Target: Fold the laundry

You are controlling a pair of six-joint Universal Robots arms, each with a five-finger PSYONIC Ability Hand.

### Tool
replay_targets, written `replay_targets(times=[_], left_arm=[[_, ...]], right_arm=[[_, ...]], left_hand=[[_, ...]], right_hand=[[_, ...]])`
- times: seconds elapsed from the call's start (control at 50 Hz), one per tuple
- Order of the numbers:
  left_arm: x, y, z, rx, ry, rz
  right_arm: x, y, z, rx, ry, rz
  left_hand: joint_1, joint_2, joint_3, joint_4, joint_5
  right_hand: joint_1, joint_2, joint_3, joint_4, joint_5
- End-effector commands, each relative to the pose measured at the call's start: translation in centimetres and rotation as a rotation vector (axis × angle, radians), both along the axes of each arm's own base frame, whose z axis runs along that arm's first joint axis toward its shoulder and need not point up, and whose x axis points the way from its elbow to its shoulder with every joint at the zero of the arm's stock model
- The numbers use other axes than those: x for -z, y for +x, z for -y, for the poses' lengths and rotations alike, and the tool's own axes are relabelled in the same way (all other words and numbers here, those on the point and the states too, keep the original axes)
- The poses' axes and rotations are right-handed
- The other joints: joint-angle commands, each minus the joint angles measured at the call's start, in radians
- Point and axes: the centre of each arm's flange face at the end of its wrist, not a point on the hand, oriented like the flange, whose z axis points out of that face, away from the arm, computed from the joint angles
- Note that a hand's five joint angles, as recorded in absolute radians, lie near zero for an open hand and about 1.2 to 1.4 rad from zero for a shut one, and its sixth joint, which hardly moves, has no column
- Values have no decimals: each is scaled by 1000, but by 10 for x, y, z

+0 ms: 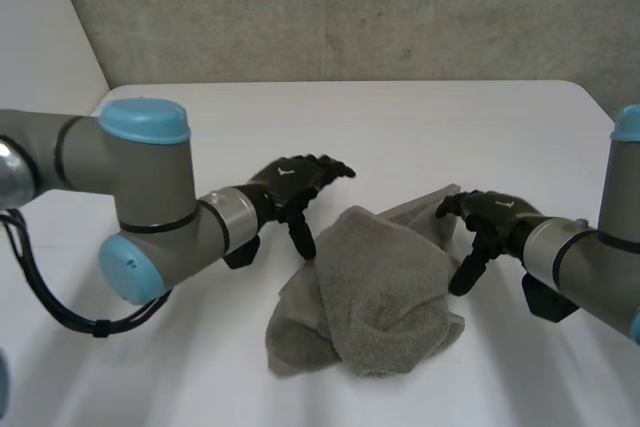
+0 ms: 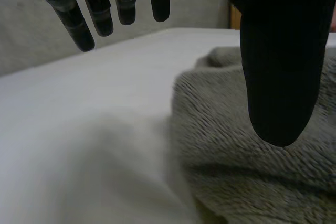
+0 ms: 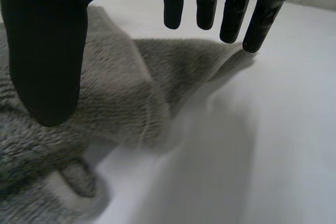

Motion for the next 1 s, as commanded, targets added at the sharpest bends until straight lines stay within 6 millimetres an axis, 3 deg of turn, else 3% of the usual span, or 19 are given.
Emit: replay_targets(times=[0.02, 0.14, 0.16, 0.2, 0.22, 0.24, 0.3, 0.4, 0.44, 0.46, 0.48, 0.5, 0.52, 0.54, 0.6, 0.68, 0.78, 0.88, 1.0], left_arm=[[18, -10, -2, 52, 58, 19], [29, -16, -8, 71, 85, 34], [32, -19, -12, 82, 91, 40], [34, -22, -16, 96, 88, 46], [33, -24, -18, 111, 71, 54], [33, -24, -18, 111, 71, 54], [24, -30, -20, 132, -16, 75], [-33, -39, 12, 15, -298, 57], [-99, -37, 38, -195, -526, -26], [-99, -37, 38, -196, -527, -26], [-141, -32, 46, -309, -637, -122], [-179, -25, 47, -400, -740, -210], [-180, -25, 47, -401, -741, -211], [-209, -18, 43, -457, -816, -293], [-236, -9, 29, -460, -884, -362], [-224, -4, 11, -396, -862, -333], [-172, 5, -11, -308, -739, -219], [-75, 20, -45, -249, -512, -15], [0, 43, -86, -215, -312, 168]], right_arm=[[18, 6, -2, -34, 65, 13], [32, 7, 3, -32, 81, 0], [32, 7, 3, -32, 81, 0], [28, 9, 10, -38, 37, 7], [28, 9, 10, -38, 37, 8], [22, 12, 17, -42, -14, 20], [0, 20, 33, -60, -158, 38], [-56, 44, 52, -128, -437, 26], [-79, 49, 60, -117, -561, 18], [-105, 54, 67, -90, -712, 23], [-134, 57, 71, -49, -888, 41], [-134, 57, 71, -49, -890, 41], [-160, 58, 70, -9, -1038, 70], [-176, 60, 67, 11, -1144, 94], [-190, 60, 63, 41, -1241, 112], [-182, 67, 53, 13, -1239, 101], [-150, 87, 28, -92, -1123, 86], [-108, 94, 11, -214, -975, 36], [-38, 91, -8, -354, -714, -84]], left_hand=[[64, 70, 69, 69, 37], [281, 288, 286, 287, 255], [488, 494, 493, 493, 461], [722, 729, 727, 728, 696], [995, 1001, 1000, 1000, 969], [998, 1004, 1003, 1003, 971], [1217, 1224, 1222, 1223, 1191], [1217, 1224, 1222, 1223, 1191], [1217, 1224, 1222, 1223, 1191], [1217, 1224, 1222, 1223, 1191], [1217, 1224, 1222, 1223, 1191], [1217, 1224, 1222, 1223, 1191], [1217, 1224, 1222, 1223, 1191], [1217, 1224, 1222, 1223, 1191], [1217, 1224, 1222, 1223, 1191], [1217, 1224, 1222, 1223, 1191], [1217, 1224, 1222, 1223, 1191], [1217, 1224, 1222, 1223, 1191], [1217, 1224, 1222, 1223, 1191]], right_hand=[[-49, -79, -39, -59, -44], [117, 88, 127, 107, 122], [118, 89, 128, 108, 123], [734, 704, 744, 724, 739], [738, 708, 748, 727, 743], [1152, 1123, 1162, 1142, 1157], [1156, 1127, 1166, 1146, 1162], [1156, 1127, 1166, 1146, 1162], [1156, 1127, 1166, 1146, 1162], [1156, 1127, 1166, 1146, 1162], [1156, 1127, 1166, 1146, 1162], [1156, 1127, 1166, 1146, 1162], [1156, 1127, 1166, 1146, 1162], [1156, 1127, 1166, 1146, 1162], [1156, 1127, 1166, 1146, 1162], [1156, 1127, 1166, 1146, 1162], [1156, 1127, 1166, 1146, 1162], [1156, 1127, 1166, 1146, 1162], [1156, 1127, 1166, 1146, 1162]])
